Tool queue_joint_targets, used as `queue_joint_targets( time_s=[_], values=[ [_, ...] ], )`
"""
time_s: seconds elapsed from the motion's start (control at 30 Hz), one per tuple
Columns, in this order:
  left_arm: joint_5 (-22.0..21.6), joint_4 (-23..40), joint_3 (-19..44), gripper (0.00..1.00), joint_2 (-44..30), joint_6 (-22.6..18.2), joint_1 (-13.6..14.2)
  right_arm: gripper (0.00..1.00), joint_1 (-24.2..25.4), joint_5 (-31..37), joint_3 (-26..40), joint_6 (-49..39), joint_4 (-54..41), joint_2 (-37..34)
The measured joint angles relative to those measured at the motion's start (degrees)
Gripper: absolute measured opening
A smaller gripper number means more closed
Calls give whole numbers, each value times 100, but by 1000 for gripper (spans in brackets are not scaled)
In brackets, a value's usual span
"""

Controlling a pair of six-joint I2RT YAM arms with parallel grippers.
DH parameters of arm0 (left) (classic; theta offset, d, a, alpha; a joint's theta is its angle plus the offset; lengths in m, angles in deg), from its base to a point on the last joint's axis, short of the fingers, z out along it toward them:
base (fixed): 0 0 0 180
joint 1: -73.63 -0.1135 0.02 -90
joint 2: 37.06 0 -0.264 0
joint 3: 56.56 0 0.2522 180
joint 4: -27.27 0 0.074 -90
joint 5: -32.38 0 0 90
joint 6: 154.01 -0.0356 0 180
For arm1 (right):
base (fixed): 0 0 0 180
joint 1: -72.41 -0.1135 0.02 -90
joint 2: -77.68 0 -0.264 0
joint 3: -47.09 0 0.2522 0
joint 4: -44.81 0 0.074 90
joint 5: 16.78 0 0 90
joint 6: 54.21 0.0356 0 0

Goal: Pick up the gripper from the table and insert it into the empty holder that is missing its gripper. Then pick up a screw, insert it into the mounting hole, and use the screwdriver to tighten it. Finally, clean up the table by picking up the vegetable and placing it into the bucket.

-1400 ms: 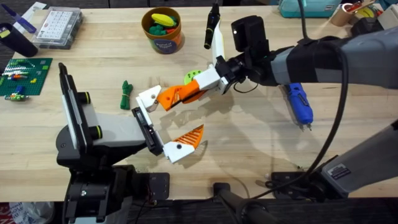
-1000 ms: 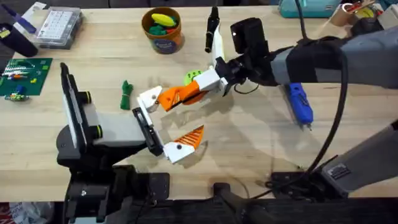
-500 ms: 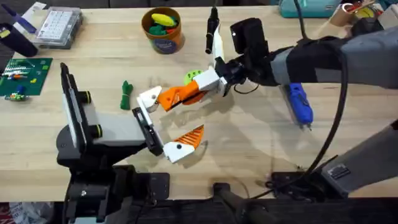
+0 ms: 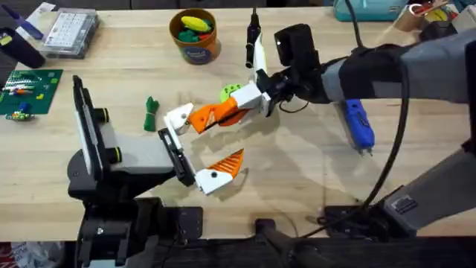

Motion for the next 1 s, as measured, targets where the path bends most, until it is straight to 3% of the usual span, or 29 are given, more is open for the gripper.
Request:
queue_joint_targets(
  time_s=[0.63, 1.0],
  values=[
    [-7, -2, 0, 986, 1, -2, -4, 18, -1, 11, 0, 1364, 887, -52],
    [-2, 2, 0, 986, 0, 4, -4, 18, -252, 267, 0, 1564, 1180, -54]
  ],
)
